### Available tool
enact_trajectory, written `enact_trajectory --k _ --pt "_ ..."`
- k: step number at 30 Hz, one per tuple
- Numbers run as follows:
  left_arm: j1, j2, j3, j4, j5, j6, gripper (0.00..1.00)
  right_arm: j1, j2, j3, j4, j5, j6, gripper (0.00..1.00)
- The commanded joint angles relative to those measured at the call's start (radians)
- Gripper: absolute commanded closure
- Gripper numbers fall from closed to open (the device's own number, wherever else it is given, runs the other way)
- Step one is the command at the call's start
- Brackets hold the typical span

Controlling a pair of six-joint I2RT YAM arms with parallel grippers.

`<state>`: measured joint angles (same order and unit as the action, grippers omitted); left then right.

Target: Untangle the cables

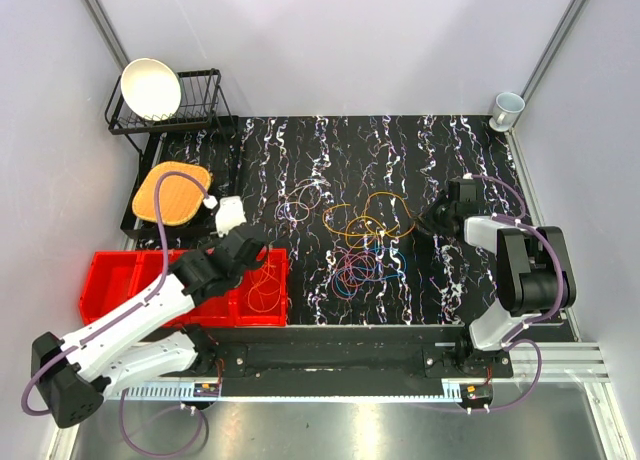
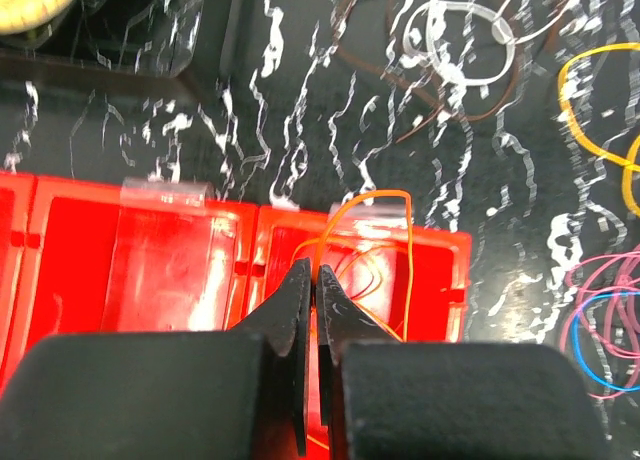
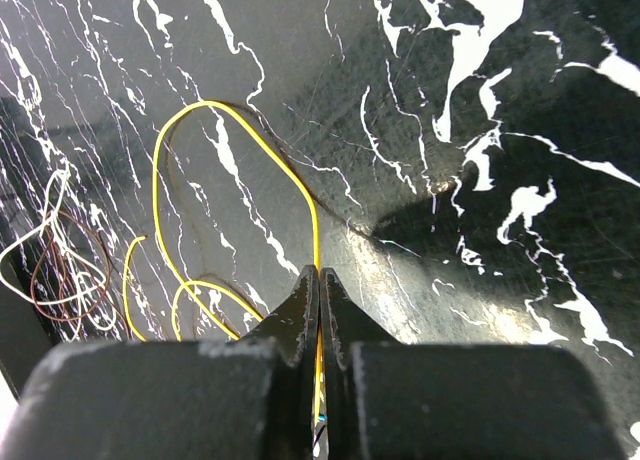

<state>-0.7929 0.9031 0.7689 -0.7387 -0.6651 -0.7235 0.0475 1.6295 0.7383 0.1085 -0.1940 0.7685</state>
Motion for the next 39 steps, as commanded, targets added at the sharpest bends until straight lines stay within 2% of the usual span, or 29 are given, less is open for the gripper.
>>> enact_trajectory --k 1,11,13,15,18,23,26,31,34,39 --pt "0.001 0.010 -0.046 0.030 0.035 -0.070 1.00 -0.003 0.010 0.039 0.031 -0.021 0.009 1.00" --pt "0.001 0.066 -0.085 0.082 0.111 -0.071 1.00 -0.003 0.035 0.041 0.046 -0.039 0.012 1.00" --pt "0.001 0.091 -0.062 0.072 0.134 -0.053 0.90 -0.003 0.035 0.041 0.048 -0.041 0.014 1.00" --pt "-0.003 0.095 -0.010 0.020 0.140 -0.050 0.68 -0.003 0.035 0.038 0.057 -0.050 0.009 1.00" --pt "-0.006 0.074 0.068 -0.037 0.163 -0.027 0.47 -0.001 0.023 0.024 0.082 -0.065 0.009 1.00" --pt "-0.009 0.068 0.206 -0.125 0.151 -0.005 0.31 0.011 -0.026 0.012 0.094 -0.059 -0.006 1.00" --pt "-0.015 0.082 0.246 -0.113 0.156 0.009 0.28 0.043 -0.068 0.012 0.099 -0.047 -0.031 1.00" --pt "-0.051 0.158 0.241 0.076 0.246 0.096 0.28 0.100 -0.146 -0.005 0.123 -0.015 -0.069 1.00" --pt "-0.072 0.227 0.214 0.206 0.318 0.104 0.28 0.118 -0.310 -0.086 0.186 0.054 -0.077 1.00" --pt "-0.104 0.393 0.222 0.370 0.413 0.105 0.29 0.120 -0.266 -0.068 0.146 0.090 -0.069 1.00"
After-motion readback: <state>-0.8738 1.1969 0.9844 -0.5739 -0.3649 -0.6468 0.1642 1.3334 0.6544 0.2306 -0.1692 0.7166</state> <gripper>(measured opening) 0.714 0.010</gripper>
